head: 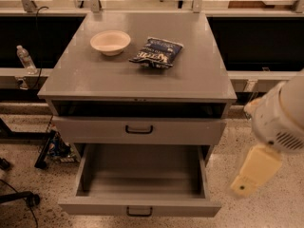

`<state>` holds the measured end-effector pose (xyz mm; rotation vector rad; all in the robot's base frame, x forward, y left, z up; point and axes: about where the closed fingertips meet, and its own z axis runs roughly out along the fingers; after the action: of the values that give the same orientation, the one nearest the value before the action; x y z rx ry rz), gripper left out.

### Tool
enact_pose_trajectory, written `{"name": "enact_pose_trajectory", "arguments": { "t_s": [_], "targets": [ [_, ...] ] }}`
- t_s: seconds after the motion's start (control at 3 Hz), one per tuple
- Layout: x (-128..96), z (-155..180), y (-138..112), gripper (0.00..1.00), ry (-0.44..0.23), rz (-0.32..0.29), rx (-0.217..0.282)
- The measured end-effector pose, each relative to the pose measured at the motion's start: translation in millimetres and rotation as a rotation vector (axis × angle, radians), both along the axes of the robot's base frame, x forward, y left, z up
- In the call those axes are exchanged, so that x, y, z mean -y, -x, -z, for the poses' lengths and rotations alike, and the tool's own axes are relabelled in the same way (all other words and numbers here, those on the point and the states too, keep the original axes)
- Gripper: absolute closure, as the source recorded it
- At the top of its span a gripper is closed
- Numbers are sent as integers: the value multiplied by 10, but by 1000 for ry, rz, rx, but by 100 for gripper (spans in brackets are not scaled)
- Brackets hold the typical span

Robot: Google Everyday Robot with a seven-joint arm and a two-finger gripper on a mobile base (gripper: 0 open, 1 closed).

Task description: Close middle drawer

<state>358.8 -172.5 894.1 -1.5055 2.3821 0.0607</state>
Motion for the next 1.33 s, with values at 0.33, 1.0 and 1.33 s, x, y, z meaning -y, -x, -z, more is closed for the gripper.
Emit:
{"name": "enact_pose_trajectory", "arguments": {
  "t_s": [0.33,1.0,1.33],
  "targets": [
    [-88,712,195,0,-72,34,-105],
    [-179,2086,383,0,-119,122,-333],
    [-184,2230,410,0,-123,137,-362]
  ]
}}
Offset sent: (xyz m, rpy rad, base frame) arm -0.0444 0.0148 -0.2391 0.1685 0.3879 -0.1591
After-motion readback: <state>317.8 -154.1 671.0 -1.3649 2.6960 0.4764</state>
